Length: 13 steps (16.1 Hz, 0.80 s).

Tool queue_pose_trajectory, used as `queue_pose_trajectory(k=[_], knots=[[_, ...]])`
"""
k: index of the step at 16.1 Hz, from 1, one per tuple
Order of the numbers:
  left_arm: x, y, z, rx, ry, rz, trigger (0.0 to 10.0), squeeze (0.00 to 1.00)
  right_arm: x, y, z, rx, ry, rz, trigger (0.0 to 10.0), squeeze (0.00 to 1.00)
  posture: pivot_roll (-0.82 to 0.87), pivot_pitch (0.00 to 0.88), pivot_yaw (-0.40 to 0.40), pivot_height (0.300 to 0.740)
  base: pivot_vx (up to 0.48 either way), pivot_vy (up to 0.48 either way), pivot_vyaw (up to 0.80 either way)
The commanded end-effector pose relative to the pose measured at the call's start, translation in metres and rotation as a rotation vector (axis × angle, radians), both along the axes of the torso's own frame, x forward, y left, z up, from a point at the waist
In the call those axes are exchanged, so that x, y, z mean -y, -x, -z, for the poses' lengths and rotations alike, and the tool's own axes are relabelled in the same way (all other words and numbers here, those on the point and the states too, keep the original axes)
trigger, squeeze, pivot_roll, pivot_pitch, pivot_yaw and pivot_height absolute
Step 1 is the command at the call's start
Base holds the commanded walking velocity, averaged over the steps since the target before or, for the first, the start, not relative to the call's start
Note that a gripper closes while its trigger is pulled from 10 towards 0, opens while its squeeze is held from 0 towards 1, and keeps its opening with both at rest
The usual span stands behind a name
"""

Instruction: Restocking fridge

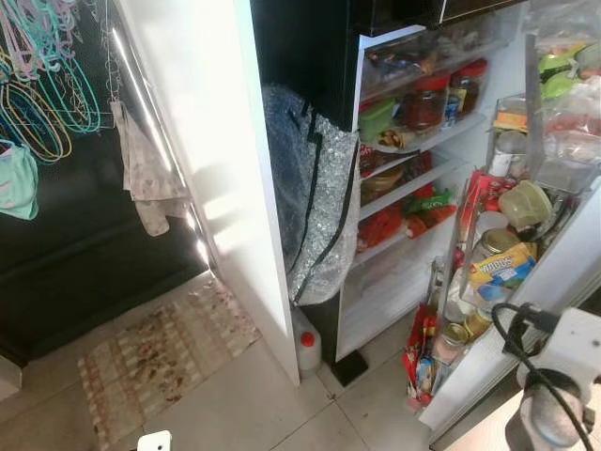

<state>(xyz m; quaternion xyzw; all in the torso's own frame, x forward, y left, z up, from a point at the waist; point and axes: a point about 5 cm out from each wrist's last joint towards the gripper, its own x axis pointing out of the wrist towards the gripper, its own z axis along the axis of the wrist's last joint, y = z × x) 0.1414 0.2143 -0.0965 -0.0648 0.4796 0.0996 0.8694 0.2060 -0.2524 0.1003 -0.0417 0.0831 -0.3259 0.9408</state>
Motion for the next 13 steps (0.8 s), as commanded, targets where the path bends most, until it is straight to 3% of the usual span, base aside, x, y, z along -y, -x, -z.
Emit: queue_pose_trajectory(k=[1,4,8,13], knots=[[-0.002,0.002,0.000,-0.011,-0.003,-0.002,10.0,0.00,0.002,-0.001,-0.004,0.012,0.012,0.007,10.0,0.00,-0.21,0.000,0.074,0.740,0.000,0.000,0.00],[-0.002,0.001,0.000,-0.010,-0.004,-0.003,10.0,0.00,0.004,-0.003,-0.004,0.025,0.009,-0.001,10.0,0.00,-0.21,0.000,0.077,0.740,0.000,0.000,0.00],[-0.003,0.001,0.000,-0.012,-0.007,0.001,10.0,0.00,-0.025,-0.015,-0.009,0.073,-0.019,-0.215,10.0,0.00,-0.21,0.000,0.080,0.740,0.000,0.000,0.00],[-0.003,0.001,0.000,-0.011,-0.007,0.000,10.0,0.00,-0.048,-0.020,-0.010,0.089,-0.043,-0.329,10.0,0.00,-0.21,0.000,0.077,0.740,0.000,0.000,0.00]])
